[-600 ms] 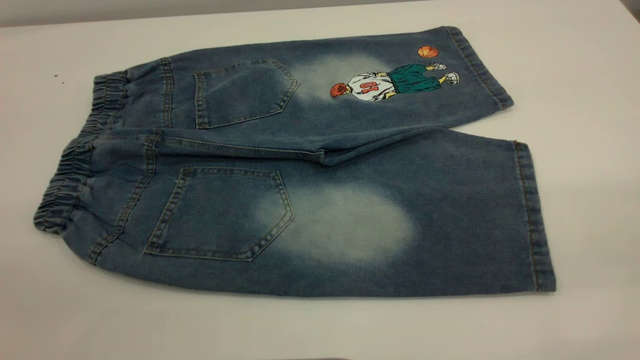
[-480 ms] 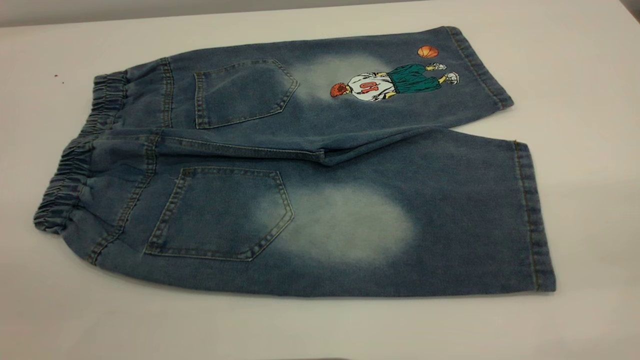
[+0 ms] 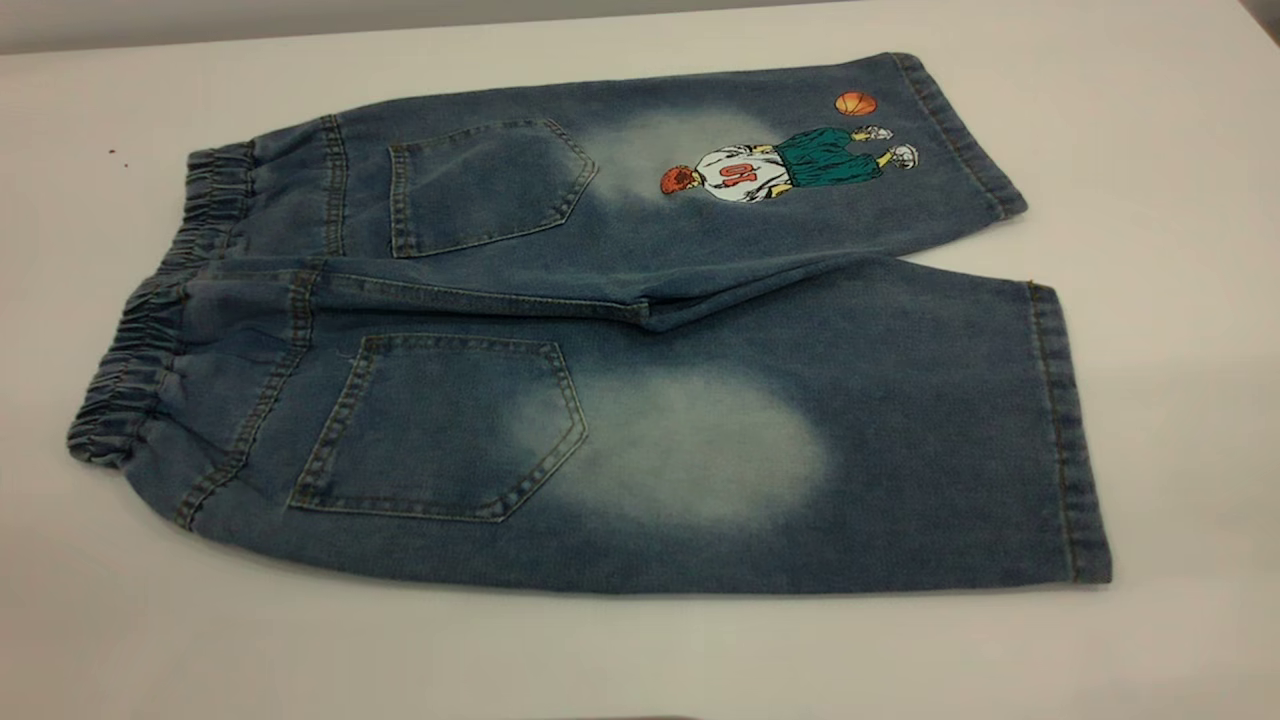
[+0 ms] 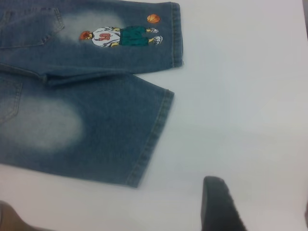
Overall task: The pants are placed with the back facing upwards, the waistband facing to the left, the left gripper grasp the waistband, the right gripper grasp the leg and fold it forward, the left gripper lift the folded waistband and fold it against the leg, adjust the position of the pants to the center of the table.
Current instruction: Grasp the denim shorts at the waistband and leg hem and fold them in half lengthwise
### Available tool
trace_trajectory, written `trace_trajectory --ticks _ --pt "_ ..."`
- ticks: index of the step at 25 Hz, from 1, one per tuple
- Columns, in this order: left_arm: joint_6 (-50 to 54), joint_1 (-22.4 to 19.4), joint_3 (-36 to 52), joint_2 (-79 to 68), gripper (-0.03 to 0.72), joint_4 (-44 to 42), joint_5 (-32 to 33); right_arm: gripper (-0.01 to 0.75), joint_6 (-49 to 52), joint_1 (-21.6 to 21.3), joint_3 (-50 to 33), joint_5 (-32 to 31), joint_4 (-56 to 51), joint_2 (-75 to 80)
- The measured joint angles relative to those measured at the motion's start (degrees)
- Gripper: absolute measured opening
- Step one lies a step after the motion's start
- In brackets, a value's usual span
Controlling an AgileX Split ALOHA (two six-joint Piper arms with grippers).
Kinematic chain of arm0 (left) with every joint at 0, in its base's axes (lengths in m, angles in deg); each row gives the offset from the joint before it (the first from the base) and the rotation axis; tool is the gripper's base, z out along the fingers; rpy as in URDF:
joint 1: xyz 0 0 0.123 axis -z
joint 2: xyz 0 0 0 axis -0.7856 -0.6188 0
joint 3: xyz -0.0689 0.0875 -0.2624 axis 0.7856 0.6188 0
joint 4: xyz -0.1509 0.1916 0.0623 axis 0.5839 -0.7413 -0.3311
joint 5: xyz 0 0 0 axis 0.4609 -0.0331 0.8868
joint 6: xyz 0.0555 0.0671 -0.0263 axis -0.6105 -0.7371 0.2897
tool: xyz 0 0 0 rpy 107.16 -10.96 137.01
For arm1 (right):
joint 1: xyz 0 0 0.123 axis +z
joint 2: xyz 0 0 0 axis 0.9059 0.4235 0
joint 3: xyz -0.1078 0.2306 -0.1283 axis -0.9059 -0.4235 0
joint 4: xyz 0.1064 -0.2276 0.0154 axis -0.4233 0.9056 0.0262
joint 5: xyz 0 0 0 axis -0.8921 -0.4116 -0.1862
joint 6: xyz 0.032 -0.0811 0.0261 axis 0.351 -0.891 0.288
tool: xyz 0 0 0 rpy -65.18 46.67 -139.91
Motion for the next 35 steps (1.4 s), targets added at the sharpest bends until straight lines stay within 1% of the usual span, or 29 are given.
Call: trace_trajectory --ticks 29,35 --pt "0.0 0.0 0.0 0.0 0.574 0.0 0.0 0.316 0.0 0.0 0.0 0.0 0.0 0.0" --pt "0.1 0.0 0.0 0.0 0.574 0.0 0.0 0.316 0.0 0.0 0.0 0.0 -1.3 0.2"
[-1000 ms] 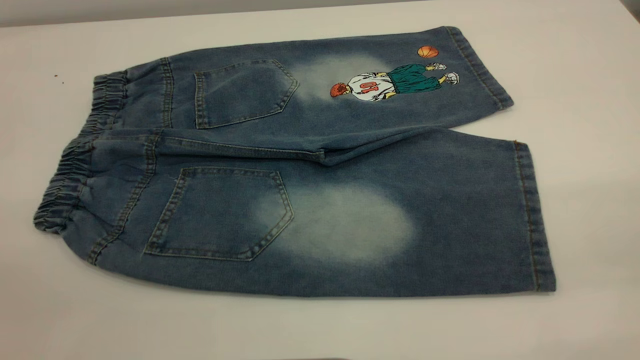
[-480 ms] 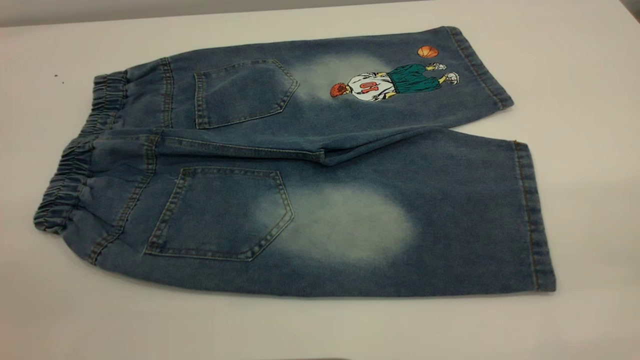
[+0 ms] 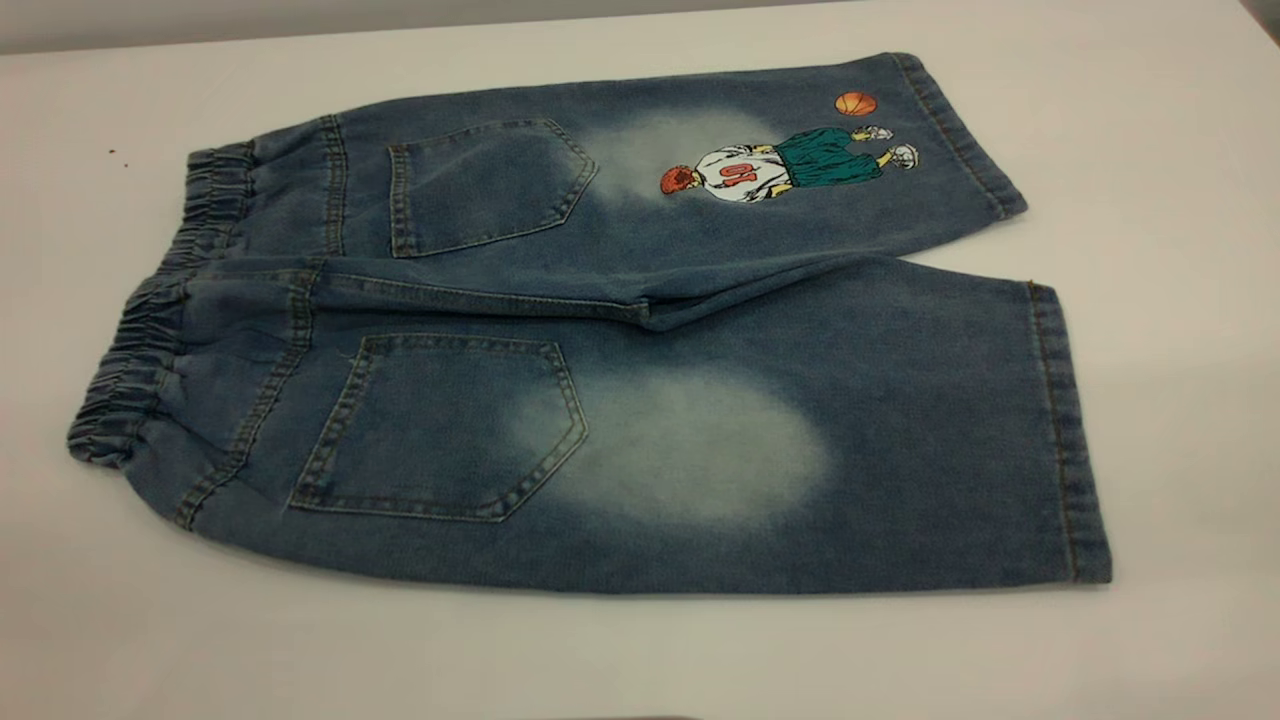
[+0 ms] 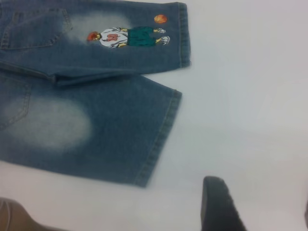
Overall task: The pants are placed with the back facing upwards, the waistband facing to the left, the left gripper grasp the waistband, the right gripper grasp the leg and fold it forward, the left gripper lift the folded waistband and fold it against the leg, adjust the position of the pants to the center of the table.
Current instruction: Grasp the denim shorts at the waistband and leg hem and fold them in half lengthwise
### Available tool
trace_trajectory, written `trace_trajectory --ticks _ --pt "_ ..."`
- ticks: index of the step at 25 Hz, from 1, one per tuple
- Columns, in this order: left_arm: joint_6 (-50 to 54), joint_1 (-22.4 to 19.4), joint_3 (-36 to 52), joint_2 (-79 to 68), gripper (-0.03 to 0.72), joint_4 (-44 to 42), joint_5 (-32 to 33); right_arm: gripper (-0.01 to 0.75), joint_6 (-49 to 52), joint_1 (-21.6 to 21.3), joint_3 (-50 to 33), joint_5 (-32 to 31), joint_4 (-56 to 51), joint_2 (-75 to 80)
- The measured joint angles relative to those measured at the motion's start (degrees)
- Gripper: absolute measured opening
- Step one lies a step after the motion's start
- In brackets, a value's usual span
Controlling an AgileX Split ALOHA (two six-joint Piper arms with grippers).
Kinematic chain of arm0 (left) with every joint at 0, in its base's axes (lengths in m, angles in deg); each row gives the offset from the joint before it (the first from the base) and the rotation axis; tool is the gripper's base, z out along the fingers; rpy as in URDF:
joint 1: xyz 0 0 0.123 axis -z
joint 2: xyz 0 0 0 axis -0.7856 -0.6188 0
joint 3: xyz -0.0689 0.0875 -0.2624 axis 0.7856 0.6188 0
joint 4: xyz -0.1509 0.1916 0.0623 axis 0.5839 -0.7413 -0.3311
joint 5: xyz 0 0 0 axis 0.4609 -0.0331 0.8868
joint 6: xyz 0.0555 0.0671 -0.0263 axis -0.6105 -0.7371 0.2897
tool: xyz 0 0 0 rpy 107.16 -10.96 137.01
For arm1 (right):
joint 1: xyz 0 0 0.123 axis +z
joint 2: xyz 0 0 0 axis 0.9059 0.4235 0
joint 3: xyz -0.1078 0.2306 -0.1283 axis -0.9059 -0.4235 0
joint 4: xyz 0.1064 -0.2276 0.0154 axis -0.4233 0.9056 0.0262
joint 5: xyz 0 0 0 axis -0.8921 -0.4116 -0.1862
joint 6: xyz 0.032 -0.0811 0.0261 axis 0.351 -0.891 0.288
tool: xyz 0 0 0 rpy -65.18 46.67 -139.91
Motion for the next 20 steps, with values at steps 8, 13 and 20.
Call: trace_trajectory --ticks 8,13,20 --pt "9.0 0.0 -5.2 -12.2 0.570 -4.2 -2.8 0.358 -0.1 0.0 1.9 2.2 -4.0 14.4" --pt "18.2 0.0 -8.9 -28.2 0.569 -9.2 -9.3 0.428 -5.7 0.0 2.1 8.3 -9.5 28.6" --pt "22.1 0.0 -9.6 -54.9 0.544 -13.4 -18.0 0.491 -13.0 0.0 2.1 19.4 -21.3 47.5"
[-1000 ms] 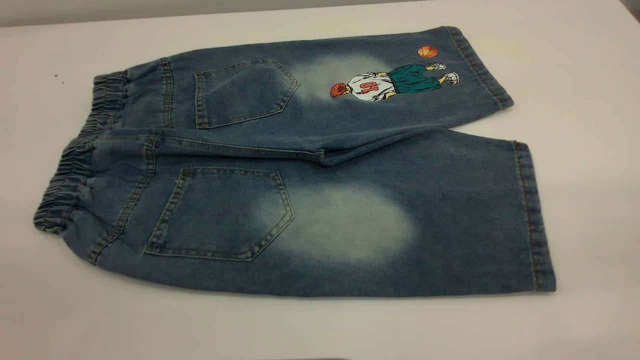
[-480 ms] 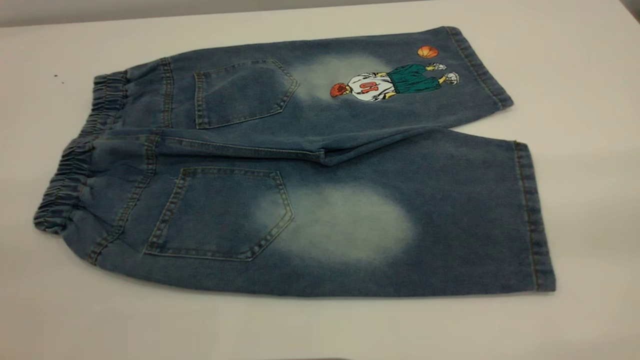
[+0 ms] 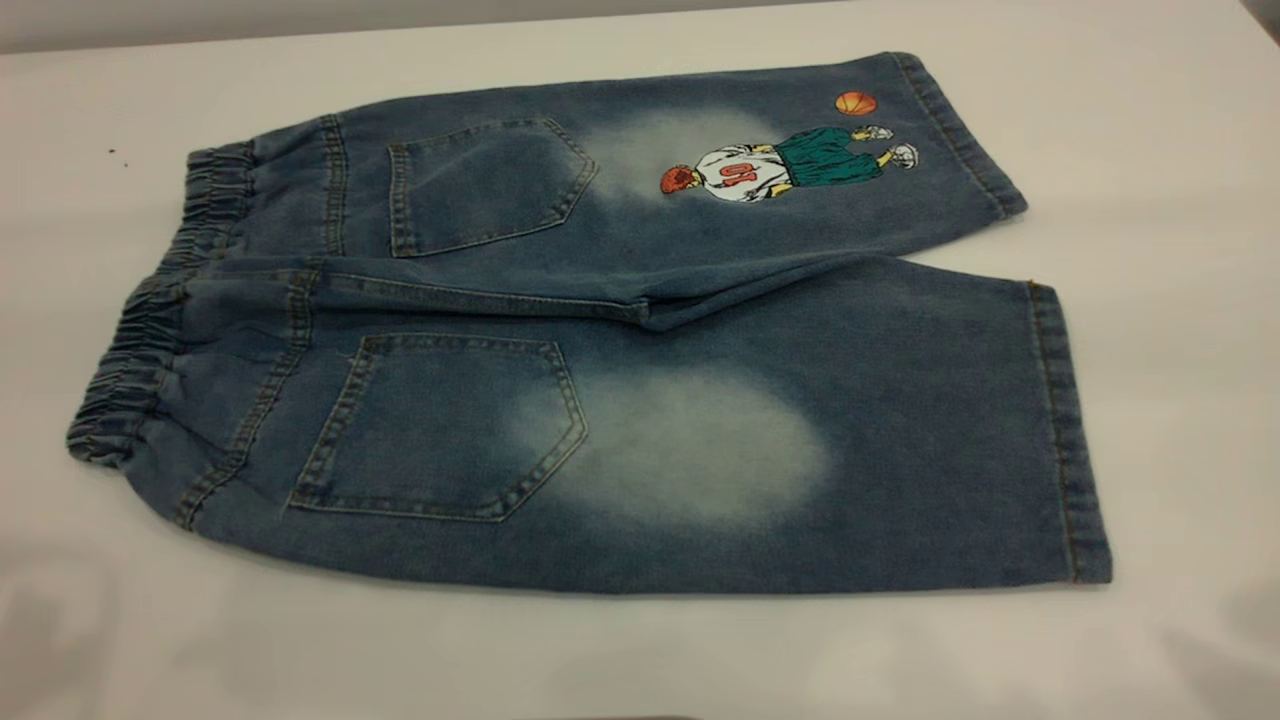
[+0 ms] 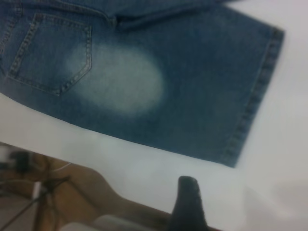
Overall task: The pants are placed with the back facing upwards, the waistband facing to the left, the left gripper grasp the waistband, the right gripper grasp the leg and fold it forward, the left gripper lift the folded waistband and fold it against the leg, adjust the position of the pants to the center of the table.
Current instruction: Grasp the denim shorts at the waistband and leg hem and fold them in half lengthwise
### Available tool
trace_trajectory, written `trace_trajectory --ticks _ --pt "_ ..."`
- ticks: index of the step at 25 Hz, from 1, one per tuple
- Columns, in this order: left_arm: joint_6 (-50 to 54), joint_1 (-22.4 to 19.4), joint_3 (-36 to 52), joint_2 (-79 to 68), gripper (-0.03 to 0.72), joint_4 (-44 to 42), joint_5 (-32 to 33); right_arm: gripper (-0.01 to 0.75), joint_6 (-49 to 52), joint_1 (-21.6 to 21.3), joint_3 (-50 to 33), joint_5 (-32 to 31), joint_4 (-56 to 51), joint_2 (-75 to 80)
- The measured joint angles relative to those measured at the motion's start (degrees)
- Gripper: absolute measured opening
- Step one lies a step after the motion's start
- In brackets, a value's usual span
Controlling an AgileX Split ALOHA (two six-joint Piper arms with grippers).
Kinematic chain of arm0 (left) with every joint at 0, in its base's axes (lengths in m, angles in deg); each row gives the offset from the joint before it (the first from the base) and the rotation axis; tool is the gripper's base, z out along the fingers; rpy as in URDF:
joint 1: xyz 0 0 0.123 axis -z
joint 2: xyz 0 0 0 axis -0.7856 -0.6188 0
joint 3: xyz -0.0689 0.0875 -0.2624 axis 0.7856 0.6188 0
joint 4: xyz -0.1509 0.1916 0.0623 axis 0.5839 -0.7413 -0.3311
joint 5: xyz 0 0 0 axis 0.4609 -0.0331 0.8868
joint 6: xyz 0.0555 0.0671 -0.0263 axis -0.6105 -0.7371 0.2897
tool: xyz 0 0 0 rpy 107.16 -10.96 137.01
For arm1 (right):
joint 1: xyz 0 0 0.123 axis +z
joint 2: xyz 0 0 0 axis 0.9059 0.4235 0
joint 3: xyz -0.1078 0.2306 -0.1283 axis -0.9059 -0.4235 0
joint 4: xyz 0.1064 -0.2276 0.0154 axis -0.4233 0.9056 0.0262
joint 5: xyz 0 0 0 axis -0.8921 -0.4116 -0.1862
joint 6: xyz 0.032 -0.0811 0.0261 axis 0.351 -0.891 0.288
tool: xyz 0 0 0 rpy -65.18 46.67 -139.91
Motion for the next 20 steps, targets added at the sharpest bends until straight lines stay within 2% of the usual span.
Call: trace_trajectory --ticks 9,16,20 --pt "0.2 -0.3 -4.3 -29.9 0.529 -0.1 -9.9 0.494 -3.5 0.0 0.1 7.5 -8.0 16.8" --pt "-2.0 -5.9 -7.8 -44.4 0.529 5.4 -14.3 0.494 -7.8 0.0 0.2 12.2 -13.4 20.1" --pt "-5.0 -6.4 -7.9 -49.3 0.529 9.5 -17.8 0.494 -8.1 0.0 0.3 13.3 -13.8 20.2"
